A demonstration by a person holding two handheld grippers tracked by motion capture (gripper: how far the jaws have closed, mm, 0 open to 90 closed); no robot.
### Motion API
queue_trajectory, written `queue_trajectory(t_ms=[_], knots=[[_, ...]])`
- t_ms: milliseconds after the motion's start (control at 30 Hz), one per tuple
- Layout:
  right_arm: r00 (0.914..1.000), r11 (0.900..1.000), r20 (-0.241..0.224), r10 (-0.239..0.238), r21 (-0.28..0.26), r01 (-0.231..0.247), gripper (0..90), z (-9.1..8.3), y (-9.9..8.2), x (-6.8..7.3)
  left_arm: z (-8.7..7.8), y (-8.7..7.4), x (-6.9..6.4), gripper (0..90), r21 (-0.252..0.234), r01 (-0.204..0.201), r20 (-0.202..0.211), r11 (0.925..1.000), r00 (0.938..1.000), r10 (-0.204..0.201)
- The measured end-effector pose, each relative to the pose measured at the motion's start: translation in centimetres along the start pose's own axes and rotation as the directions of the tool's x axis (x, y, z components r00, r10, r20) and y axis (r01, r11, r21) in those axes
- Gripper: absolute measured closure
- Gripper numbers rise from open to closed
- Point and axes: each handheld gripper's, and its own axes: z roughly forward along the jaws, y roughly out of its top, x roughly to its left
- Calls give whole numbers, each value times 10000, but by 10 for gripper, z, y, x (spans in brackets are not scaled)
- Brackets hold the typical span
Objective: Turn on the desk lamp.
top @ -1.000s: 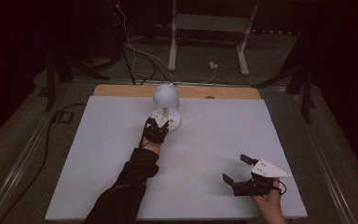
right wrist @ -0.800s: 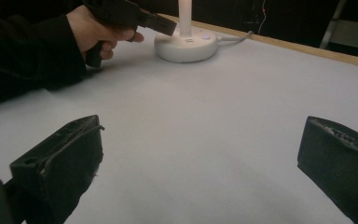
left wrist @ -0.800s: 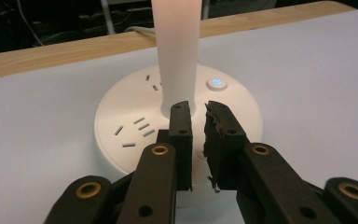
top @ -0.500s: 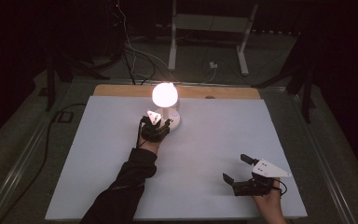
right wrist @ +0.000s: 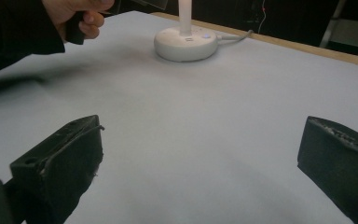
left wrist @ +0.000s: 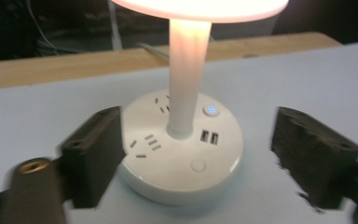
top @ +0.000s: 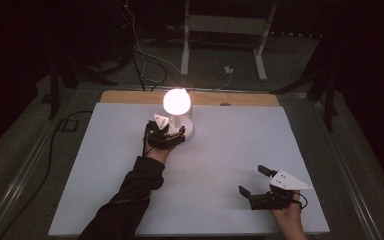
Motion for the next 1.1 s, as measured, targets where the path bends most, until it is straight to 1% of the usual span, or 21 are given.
queue_trajectory(t_ms=[167, 233, 267, 300, 367, 433, 467, 533, 567, 600, 667, 700, 733, 800, 833, 900, 933, 1000, 1033, 1067, 1100], knots=[[10000, 10000, 17, 20, -15, -20, 0, 0, 0, 0, -6, 5, 0, 52, 194, -198, 425, 9996, 9989, 190], [10000, 10000, 17, 18, 15, -18, 0, 0, 0, 0, -9, 6, 0, 15, 306, -293, 812, 9991, 9963, 267], [10000, 10000, 9, 19, 23, -19, 0, 1, 0, 0, -11, 7, 0, 9, 281, -294, 891, 9992, 9957, 268], [10000, 10000, -4, 31, 36, -31, 0, 1, 0, 0, -13, 8, 1, 9, 309, -338, 1213, 9990, 9922, 298], [10000, 10000, -2, 26, 45, -26, 0, 1, 0, 1, -16, 9, 2, 2, 298, -401, 1329, 9988, 9905, 358], [10000, 10000, 0, 32, 35, -32, 0, 1, 0, 0, -19, 10, 2, 2, 342, -472, 1604, 9983, 9862, 411], [10000, 10000, 2, 42, 40, -42, 0, 1, 0, 0, -21, 11, 3, 2, 350, -519, 1861, 9980, 9815, 445], [10000, 10000, 4, 52, 47, -52, 0, 1, 0, 0, -26, 11, 4, 2, 335, -667, 2082, 9972, 9763, 583], [10000, 10000, -1, 37, 49, -37, 0, 1, 0, 1, -28, 12, 5, 2, 346, -782, 2327, 9963, 9702, 680], [10000, 10000, -7, 43, 59, -43, 0, 1, 0, 1, -31, 12, 6, 2, 340, -879, 2398, 9956, 9677, 772], [10000, 10000, -5, 37, 55, -37, 0, 1, 0, 1, -36, 12, 9, 2, 341, -1015, 2801, 9942, 9559, 880], [10000, 10000, -6, 42, 50, -41, 0, 1, 0, 1, -39, 12, 10, 2, 349, -1093, 2871, 9934, 9532, 947], [10000, 10000, -4, 46, 48, -45, 0, 1, 0, 1, -42, 12, 12, 2, 384, -1142, 3150, 9927, 9442, 965], [10000, 10000, -1, 53, 61, -53, 0, 1, -1, 1, -48, 11, 15, 2, 451, -1304, 3312, 9904, 9373, 1084], [10000, 10000, 3, 62, 72, -62, 0, 1, -1, 0, -51, 11, 17, 2, 551, -1386, 3493, 9888, 9304, 1110], [10000, 9999, 15, 79, 77, -79, 0, 1, -1, 0, -57, 9, 21, 2, 602, -1537, 3492, 9863, 9289, 1234], [10000, 9999, 28, 81, 78, -82, 0, 1, -1, 1, -60, 9, 22, 2, 596, -1616, 3562, 9851, 9253, 1302], [10000, 10000, 25, 77, 55, -77, 0, 1, -1, 1, -66, 6, 26, 2, 599, -1788, 3480, 9821, 9258, 1474], [10000, 10000, 25, 77, 55, -77, 0, 1, -1, 1, -69, 5, 28, 2, 598, -1805, 3525, 9818, 9240, 1484], [10000, 10000, 28, 60, 58, -61, 0, 1, 0, 1, -71, 3, 30, 2, 569, -1779, 3444, 9824, 9271, 1480], [10000, 10000, 3, 49, 81, -49, 0, 2, 0, 2, -74, 2, 33, 2, 544, -1780, 3474, 9825, 9259, 1486]])
